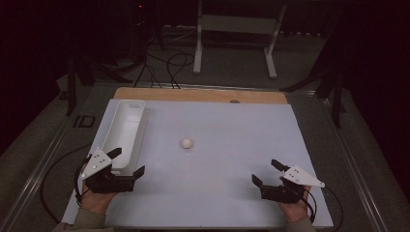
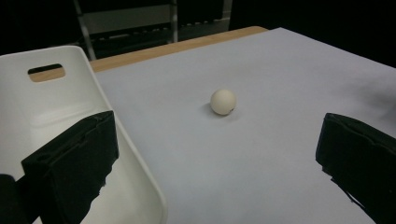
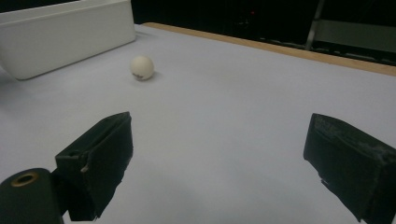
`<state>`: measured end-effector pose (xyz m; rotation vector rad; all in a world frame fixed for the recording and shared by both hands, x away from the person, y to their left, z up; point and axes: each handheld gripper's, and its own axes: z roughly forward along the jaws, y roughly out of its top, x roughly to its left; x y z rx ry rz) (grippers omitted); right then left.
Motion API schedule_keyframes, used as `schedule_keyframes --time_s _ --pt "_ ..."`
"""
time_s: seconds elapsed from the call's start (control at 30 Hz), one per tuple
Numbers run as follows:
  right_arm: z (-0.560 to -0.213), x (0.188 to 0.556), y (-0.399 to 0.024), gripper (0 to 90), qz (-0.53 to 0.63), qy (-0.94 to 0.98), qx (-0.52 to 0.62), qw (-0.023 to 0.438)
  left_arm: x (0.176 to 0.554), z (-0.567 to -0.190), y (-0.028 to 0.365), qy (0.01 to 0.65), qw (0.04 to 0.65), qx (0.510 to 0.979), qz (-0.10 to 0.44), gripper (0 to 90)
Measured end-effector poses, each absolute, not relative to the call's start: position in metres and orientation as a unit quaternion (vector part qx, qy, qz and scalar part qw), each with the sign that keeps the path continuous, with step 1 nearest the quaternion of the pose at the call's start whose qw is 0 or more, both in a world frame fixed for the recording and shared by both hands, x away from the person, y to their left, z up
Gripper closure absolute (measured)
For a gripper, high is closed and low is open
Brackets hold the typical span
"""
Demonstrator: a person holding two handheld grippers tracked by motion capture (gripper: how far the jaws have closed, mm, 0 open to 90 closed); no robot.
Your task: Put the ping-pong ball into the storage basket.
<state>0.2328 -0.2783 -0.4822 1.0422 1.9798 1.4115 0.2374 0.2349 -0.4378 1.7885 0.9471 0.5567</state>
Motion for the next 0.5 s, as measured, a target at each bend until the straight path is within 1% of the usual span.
schedule_keyframes --time_s 0.5 --pt "-0.482 0.234 -0.280 7.7 0.519 0.727 0.379 0.243 0.255 -0.421 0.219 0.378 0.487 0.753 0.231 0.0"
